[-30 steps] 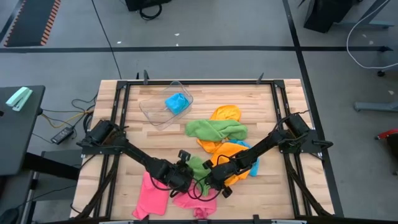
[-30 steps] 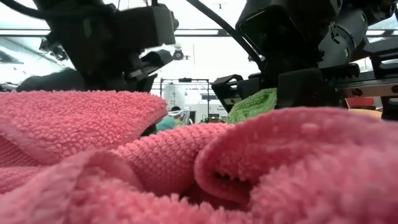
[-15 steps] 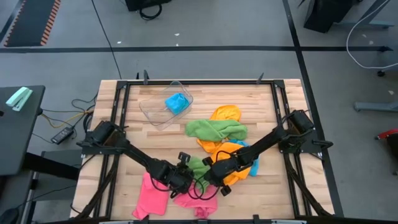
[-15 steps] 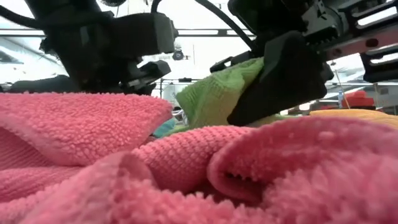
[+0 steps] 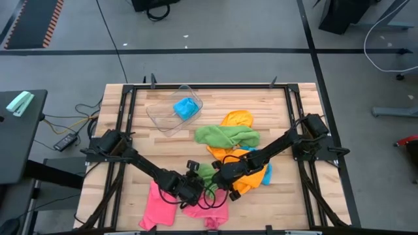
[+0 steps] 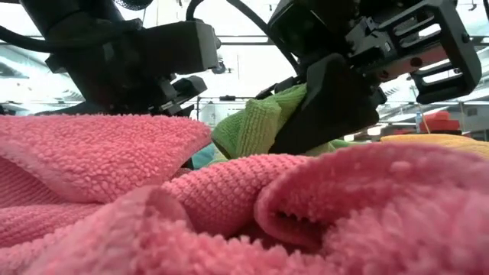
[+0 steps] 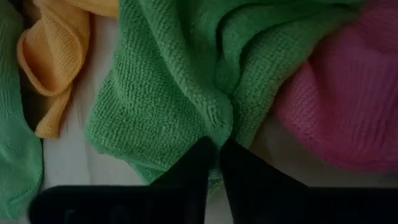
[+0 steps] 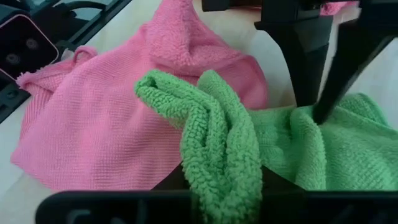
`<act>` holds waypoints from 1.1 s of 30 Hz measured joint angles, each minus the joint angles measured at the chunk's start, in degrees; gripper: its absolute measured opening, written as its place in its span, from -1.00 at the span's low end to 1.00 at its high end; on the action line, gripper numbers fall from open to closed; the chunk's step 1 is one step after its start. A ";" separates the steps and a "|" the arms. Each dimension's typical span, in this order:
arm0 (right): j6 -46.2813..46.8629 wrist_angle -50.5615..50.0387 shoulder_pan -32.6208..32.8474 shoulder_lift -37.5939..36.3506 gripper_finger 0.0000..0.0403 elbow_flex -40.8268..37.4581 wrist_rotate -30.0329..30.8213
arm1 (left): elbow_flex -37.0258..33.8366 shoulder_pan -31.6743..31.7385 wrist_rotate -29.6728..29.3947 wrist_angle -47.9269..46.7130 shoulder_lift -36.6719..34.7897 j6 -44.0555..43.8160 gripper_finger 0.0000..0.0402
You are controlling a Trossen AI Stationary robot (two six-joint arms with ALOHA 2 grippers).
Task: Fold microfiber towels
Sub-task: Fold the left green microfiber towel
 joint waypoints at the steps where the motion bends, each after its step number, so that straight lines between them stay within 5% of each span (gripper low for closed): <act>1: 0.00 0.00 0.00 0.00 -0.79 0.00 -0.18 | 0.00 0.00 0.06 -0.30 0.00 -1.01 -0.67; 8: 1.29 0.72 0.02 -0.04 -0.79 0.00 -0.41 | -0.02 0.00 0.18 -0.98 0.04 -3.61 -0.56; 22: -1.27 0.92 -3.89 -0.07 -0.79 1.25 -1.82 | -0.20 -1.94 -2.20 -1.70 0.24 -3.67 -0.79; 33: -2.58 0.66 -6.54 -0.07 -0.79 2.46 -11.84 | -0.26 -3.10 -4.95 -1.69 0.35 -1.32 -0.88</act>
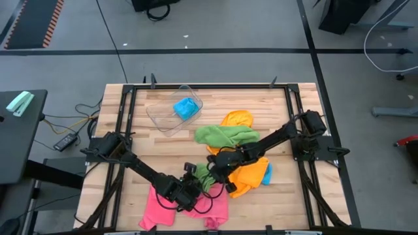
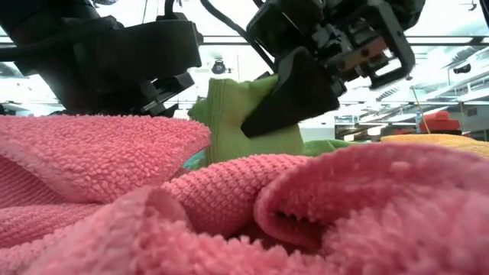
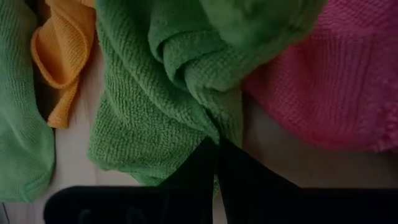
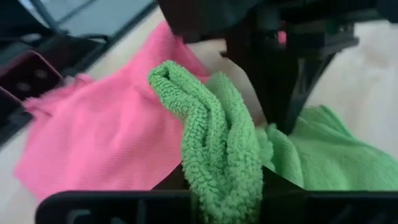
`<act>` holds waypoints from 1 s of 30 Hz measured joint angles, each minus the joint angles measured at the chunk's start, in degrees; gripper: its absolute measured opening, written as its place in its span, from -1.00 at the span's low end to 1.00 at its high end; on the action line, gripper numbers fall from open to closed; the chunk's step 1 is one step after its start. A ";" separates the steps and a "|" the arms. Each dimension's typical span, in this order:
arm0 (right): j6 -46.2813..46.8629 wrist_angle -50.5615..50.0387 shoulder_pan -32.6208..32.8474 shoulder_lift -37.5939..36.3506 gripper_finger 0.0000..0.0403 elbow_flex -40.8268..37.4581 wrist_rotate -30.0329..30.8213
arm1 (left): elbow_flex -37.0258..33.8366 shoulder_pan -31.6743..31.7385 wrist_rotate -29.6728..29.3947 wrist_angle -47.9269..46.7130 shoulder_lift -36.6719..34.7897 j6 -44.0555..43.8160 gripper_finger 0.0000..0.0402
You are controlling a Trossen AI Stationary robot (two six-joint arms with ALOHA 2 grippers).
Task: Fold microfiber towels
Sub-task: Fold the left green microfiber towel
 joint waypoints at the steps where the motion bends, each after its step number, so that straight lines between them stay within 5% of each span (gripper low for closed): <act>1: 0.00 -0.91 -0.17 0.00 -0.79 0.79 -1.05 | 0.00 0.00 -0.08 0.04 0.00 0.56 -0.88; 7: -2.72 -11.05 -0.38 0.10 -0.79 7.28 -1.47 | -0.04 0.00 -1.80 0.15 0.00 3.77 -0.88; 18: -3.31 -8.94 -4.32 2.27 -0.79 7.92 -8.92 | -0.07 0.02 -3.97 0.08 0.07 4.18 -0.89; 30: -4.83 -5.25 -7.30 4.17 -0.79 7.88 -8.85 | -0.09 0.11 -5.41 0.84 0.07 9.01 -0.93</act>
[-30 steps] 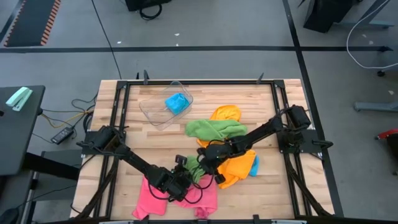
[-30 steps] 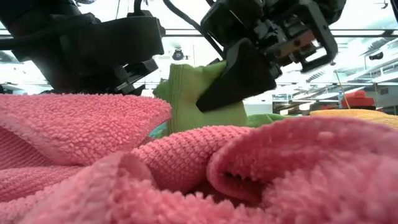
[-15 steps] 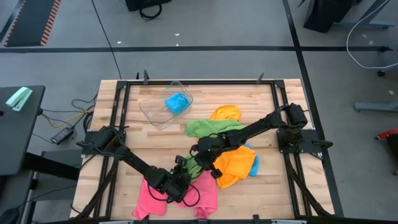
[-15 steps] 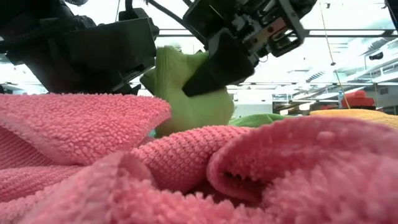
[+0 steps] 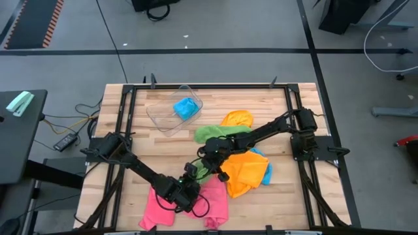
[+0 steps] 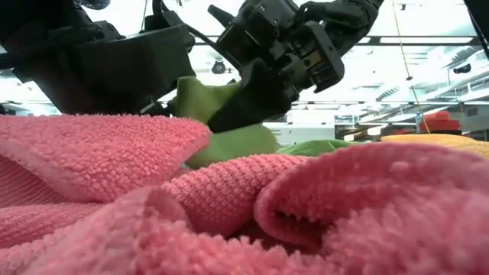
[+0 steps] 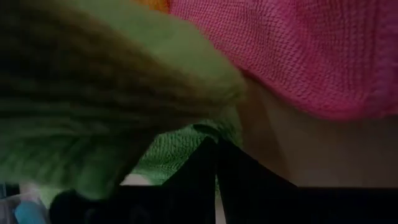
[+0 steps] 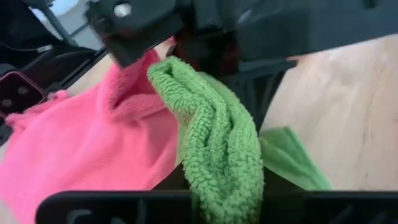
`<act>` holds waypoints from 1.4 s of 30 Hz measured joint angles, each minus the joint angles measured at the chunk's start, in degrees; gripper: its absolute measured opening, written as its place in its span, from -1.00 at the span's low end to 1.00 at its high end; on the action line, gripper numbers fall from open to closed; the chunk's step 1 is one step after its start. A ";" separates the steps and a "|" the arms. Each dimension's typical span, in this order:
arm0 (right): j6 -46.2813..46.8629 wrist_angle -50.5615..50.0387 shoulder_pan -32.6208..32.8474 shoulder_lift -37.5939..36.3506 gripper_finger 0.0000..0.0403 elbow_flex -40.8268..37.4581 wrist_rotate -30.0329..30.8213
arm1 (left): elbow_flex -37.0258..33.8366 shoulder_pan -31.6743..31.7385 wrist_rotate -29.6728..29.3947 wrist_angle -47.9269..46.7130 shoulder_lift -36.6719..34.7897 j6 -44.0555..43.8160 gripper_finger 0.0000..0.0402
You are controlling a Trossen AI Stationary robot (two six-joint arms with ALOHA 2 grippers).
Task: Fold microfiber towels
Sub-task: Fold the left green microfiber towel
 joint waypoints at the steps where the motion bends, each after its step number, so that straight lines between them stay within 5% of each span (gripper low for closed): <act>1: -0.18 0.70 -0.04 -0.02 -0.79 0.04 0.07 | 0.00 0.15 -0.13 0.18 0.00 0.63 -0.92; 21: -5.23 0.20 0.77 2.53 -0.79 0.03 10.16 | 1.26 -1.62 -1.05 -0.98 -0.02 -0.25 -0.56; 31: -2.62 0.46 0.49 2.91 -0.79 0.07 10.27 | 3.96 -5.75 -1.30 -14.84 -0.06 -9.14 -0.67; 42: -0.47 0.66 0.25 2.96 -0.62 0.04 10.69 | 4.33 -6.08 -1.46 -10.69 -0.09 -8.79 -0.80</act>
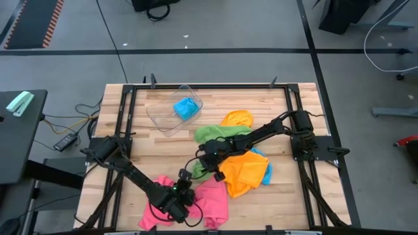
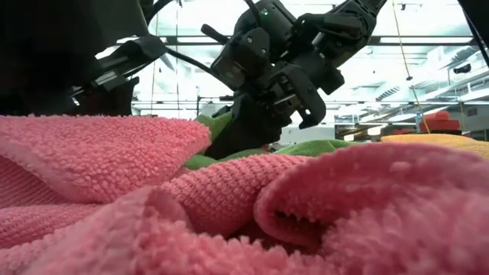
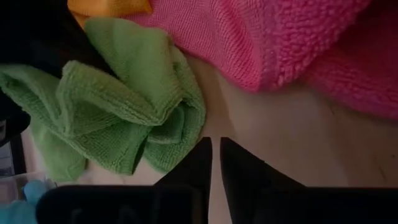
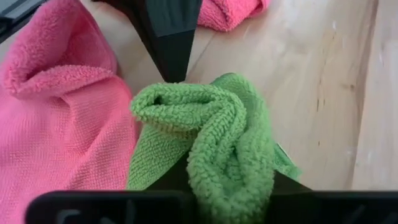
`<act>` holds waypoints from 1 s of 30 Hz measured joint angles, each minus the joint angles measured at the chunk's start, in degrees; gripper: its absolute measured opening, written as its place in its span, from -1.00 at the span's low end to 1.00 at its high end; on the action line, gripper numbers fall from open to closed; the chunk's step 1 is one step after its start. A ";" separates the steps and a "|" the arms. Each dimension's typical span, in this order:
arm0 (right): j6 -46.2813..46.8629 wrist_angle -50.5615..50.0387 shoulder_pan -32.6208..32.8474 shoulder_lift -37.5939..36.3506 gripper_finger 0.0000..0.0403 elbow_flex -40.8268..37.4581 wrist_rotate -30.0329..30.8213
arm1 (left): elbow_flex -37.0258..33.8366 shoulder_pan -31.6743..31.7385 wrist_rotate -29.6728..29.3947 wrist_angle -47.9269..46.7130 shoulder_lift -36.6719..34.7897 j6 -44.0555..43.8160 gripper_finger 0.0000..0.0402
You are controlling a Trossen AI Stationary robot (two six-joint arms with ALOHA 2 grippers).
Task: Fold microfiber towels
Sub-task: Fold the left green microfiber towel
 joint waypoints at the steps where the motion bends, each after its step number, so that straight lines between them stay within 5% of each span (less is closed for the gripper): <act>1: 0.57 -0.02 -0.04 -0.16 -0.57 0.00 0.01 | 0.00 0.00 -0.01 0.05 -0.01 0.45 -0.81; 9: 8.50 -1.19 -0.54 -1.83 -0.31 0.00 -4.68 | 1.73 -0.04 -0.04 -1.42 -0.05 1.36 -0.87; 18: 20.19 -3.29 -0.43 -2.02 -0.53 0.00 -19.74 | 6.65 -0.49 -0.02 -8.71 -0.11 -0.81 -0.93; 30: 10.85 -9.77 5.81 -2.02 -0.62 0.00 -20.17 | 7.06 2.64 -1.33 -2.59 0.48 -8.37 -0.93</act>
